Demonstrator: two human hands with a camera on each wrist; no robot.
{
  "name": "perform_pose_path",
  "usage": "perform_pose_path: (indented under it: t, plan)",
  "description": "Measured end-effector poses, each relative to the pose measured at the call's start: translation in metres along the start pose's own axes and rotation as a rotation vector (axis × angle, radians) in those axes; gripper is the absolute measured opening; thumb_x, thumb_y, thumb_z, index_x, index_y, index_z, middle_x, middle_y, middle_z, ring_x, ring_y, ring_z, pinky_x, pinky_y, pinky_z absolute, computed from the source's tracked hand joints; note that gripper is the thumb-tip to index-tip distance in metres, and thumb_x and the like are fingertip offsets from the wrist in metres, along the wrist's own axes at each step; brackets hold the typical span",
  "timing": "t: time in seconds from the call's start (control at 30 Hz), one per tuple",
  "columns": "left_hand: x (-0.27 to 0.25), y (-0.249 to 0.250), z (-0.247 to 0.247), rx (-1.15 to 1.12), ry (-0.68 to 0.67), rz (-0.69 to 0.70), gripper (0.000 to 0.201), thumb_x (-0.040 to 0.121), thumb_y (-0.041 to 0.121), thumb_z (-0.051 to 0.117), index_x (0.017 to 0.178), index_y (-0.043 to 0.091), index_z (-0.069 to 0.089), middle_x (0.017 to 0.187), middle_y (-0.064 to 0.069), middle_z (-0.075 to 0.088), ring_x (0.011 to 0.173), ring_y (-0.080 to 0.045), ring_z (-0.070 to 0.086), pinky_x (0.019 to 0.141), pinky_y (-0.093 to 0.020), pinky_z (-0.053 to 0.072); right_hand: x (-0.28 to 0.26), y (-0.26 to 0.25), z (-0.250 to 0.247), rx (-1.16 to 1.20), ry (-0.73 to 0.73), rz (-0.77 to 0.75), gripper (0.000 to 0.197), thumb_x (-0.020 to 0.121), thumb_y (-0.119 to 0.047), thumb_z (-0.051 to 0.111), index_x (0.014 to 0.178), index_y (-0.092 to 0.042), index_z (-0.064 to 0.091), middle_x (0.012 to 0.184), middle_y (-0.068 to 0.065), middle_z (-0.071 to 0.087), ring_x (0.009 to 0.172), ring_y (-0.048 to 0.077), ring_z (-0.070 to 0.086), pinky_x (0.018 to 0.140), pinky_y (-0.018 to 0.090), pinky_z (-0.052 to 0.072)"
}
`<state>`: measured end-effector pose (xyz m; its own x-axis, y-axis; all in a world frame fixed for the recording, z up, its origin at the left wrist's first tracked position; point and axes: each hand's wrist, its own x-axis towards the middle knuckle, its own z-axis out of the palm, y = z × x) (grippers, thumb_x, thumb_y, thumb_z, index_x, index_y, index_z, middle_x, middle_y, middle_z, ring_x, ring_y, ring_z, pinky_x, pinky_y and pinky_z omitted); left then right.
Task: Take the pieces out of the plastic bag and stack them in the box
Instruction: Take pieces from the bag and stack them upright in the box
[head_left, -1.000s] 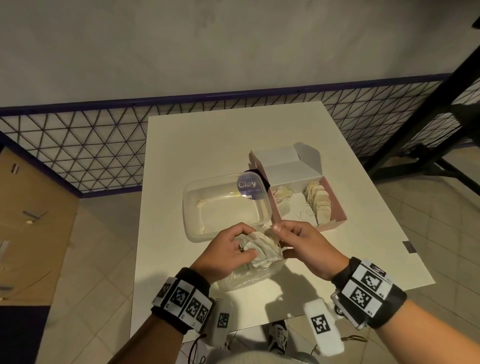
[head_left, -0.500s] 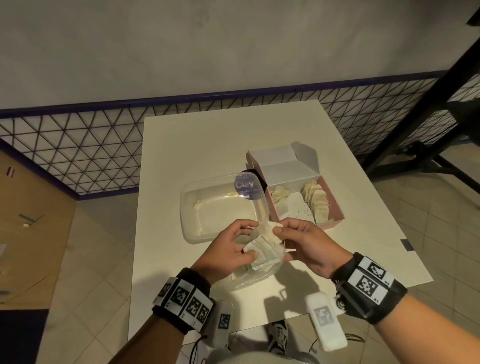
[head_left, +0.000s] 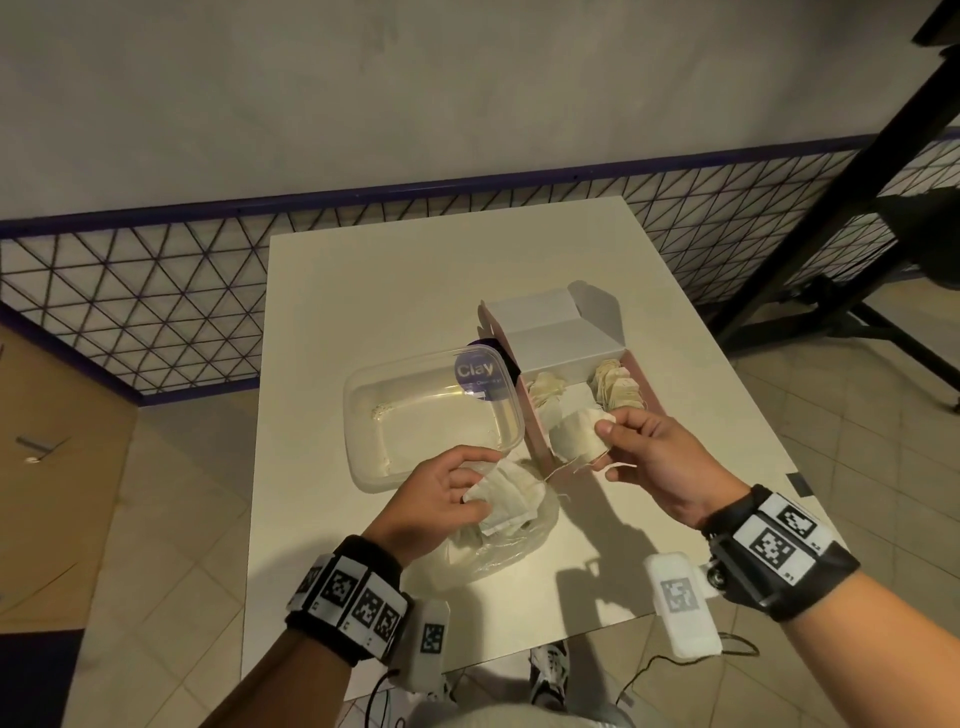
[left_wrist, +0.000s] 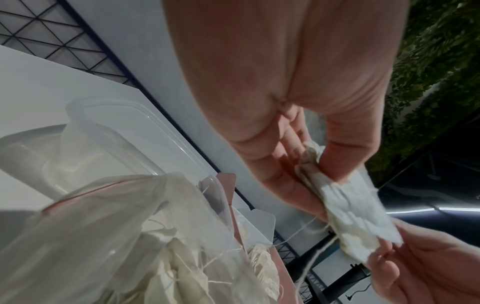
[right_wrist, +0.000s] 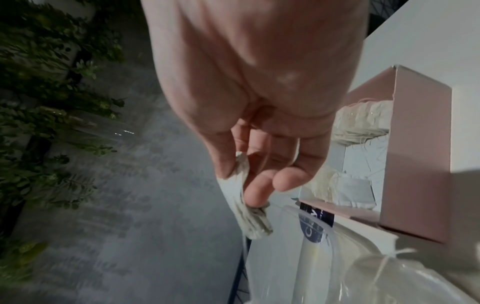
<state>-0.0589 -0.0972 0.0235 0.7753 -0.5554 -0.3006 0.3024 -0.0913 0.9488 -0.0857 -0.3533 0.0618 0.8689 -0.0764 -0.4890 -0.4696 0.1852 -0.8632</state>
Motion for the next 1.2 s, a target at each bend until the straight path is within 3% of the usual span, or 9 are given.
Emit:
perform_pose_path:
  t: [0.13, 0.23, 0.37, 0.6, 0.7, 0.8, 0.9, 1.03, 1.2]
  plan:
    - [0.003, -0.002, 0.003, 0.022, 0.020, 0.038, 0.039, 0.074, -0.016, 0.063, 0.094, 0.017, 0.069, 0.082, 0.005, 0.073, 0.079, -0.009, 0.068, 0.072, -0.018, 0.051, 0.004, -0.001, -0.009, -0.013, 0.031, -0.035, 0.009, 0.087, -0.013, 0.059, 0.090, -0.005, 0.058, 0.082, 0.019, 0.053, 0.058, 0.017, 0.059, 0.050, 0.020, 0.045]
    - [0.006, -0.008, 0.003, -0.044, 0.016, 0.099, 0.040, 0.067, -0.019, 0.060, 0.069, 0.018, 0.074, 0.078, -0.002, 0.074, 0.078, -0.014, 0.069, 0.073, -0.022, 0.053, 0.003, 0.003, -0.008, -0.084, -0.011, -0.044, 0.007, 0.088, -0.012, 0.059, 0.087, -0.006, 0.058, 0.084, 0.019, 0.053, 0.058, 0.014, 0.062, 0.051, 0.020, 0.046]
    - [0.007, -0.010, 0.004, -0.037, 0.025, 0.124, 0.042, 0.066, -0.017, 0.051, 0.060, 0.020, 0.071, 0.075, -0.003, 0.073, 0.077, -0.017, 0.067, 0.074, -0.025, 0.053, 0.001, 0.005, -0.006, -0.137, -0.085, -0.039, 0.018, 0.088, -0.010, 0.057, 0.098, 0.004, 0.058, 0.085, 0.020, 0.059, 0.062, 0.014, 0.061, 0.053, 0.020, 0.046]
    - [0.031, 0.001, 0.013, 0.215, 0.091, -0.055, 0.028, 0.090, -0.001, 0.043, 0.069, 0.013, 0.057, 0.067, -0.005, 0.059, 0.060, -0.017, 0.058, 0.056, -0.028, 0.047, 0.018, -0.026, -0.049, -0.642, 0.017, -0.232, 0.009, 0.088, -0.012, 0.062, 0.085, -0.003, 0.064, 0.074, 0.012, 0.065, 0.063, 0.015, 0.058, 0.061, 0.025, 0.046]
    - [0.053, 0.011, 0.024, 0.225, 0.122, -0.087, 0.029, 0.093, 0.002, 0.040, 0.071, 0.014, 0.055, 0.068, 0.000, 0.055, 0.057, -0.010, 0.055, 0.053, -0.023, 0.044, 0.047, -0.042, -0.085, -0.872, 0.140, -0.274, 0.011, 0.089, -0.016, 0.062, 0.086, -0.006, 0.065, 0.073, 0.005, 0.065, 0.064, 0.014, 0.056, 0.060, 0.016, 0.043]
    - [0.074, 0.020, 0.041, 0.321, 0.101, -0.077, 0.022, 0.096, 0.019, 0.048, 0.075, 0.016, 0.054, 0.069, 0.007, 0.052, 0.063, -0.010, 0.048, 0.059, -0.025, 0.037, 0.072, -0.043, -0.107, -1.084, 0.122, -0.244, 0.010, 0.090, -0.017, 0.060, 0.086, -0.009, 0.064, 0.070, 0.000, 0.061, 0.068, 0.018, 0.057, 0.067, 0.026, 0.041]
    - [0.094, 0.016, 0.051, 0.492, 0.061, -0.062, 0.024, 0.086, 0.042, 0.063, 0.088, 0.019, 0.059, 0.092, 0.011, 0.062, 0.084, -0.007, 0.057, 0.071, -0.025, 0.042, 0.087, -0.032, -0.118, -1.238, 0.052, -0.185, 0.011, 0.091, -0.020, 0.059, 0.091, -0.011, 0.065, 0.070, -0.006, 0.058, 0.074, 0.019, 0.054, 0.069, 0.025, 0.036]
    - [0.115, 0.005, 0.058, 0.736, 0.022, -0.130, 0.023, 0.079, 0.038, 0.070, 0.091, 0.023, 0.058, 0.106, 0.001, 0.063, 0.096, -0.019, 0.058, 0.084, -0.032, 0.047, 0.101, -0.017, -0.122, -1.286, 0.003, -0.175, 0.011, 0.090, -0.020, 0.058, 0.093, -0.012, 0.066, 0.085, 0.004, 0.064, 0.081, 0.023, 0.057, 0.074, 0.029, 0.041]
    - [0.126, -0.010, 0.065, 0.927, -0.012, -0.190, 0.034, 0.084, 0.033, 0.063, 0.118, 0.029, 0.059, 0.128, -0.002, 0.056, 0.114, -0.021, 0.053, 0.099, -0.033, 0.042, 0.111, -0.008, -0.115, -1.345, -0.045, -0.159, 0.016, 0.091, -0.018, 0.054, 0.100, -0.010, 0.065, 0.094, 0.014, 0.066, 0.085, 0.029, 0.058, 0.076, 0.031, 0.043]
